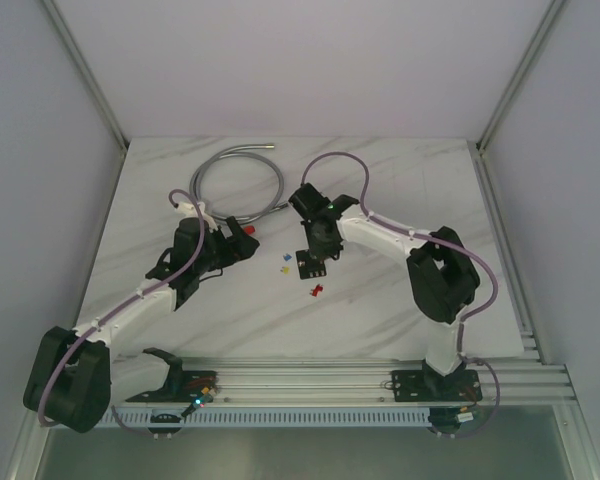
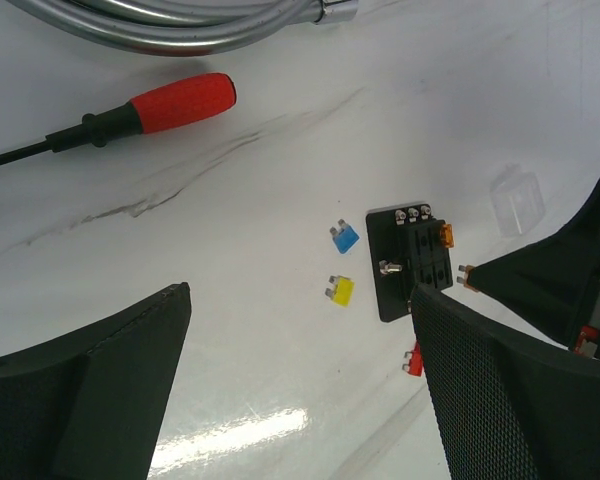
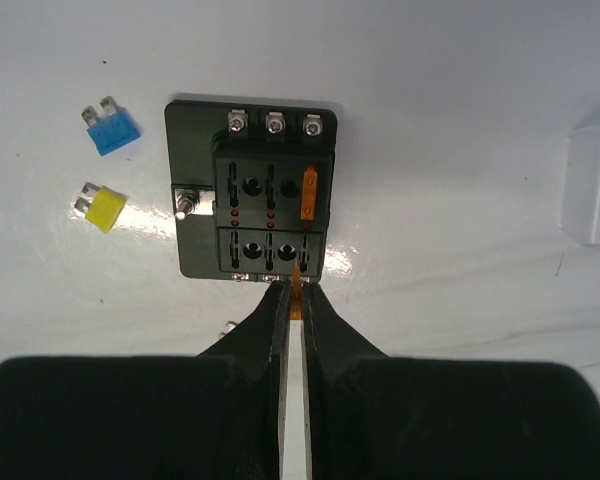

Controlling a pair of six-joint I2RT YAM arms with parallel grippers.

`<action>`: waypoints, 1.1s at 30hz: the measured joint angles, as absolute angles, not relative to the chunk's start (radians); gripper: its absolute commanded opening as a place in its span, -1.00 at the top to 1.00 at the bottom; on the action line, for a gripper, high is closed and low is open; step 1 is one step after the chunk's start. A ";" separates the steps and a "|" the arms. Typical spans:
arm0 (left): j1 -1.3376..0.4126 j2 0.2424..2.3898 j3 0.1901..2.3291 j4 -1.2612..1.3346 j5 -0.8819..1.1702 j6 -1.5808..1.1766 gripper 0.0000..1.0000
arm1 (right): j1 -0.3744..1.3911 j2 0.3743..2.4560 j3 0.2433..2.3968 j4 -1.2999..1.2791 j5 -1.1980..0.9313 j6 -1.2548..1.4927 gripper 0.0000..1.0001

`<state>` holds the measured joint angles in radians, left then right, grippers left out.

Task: Snap on the fuse box
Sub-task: Install the fuse at the fuse box base.

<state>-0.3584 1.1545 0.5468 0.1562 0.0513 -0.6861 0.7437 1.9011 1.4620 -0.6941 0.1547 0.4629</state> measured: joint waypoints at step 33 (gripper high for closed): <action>-0.354 1.155 0.547 0.151 0.047 -0.679 -1.00 | 0.761 1.987 1.507 -0.737 0.197 0.447 0.83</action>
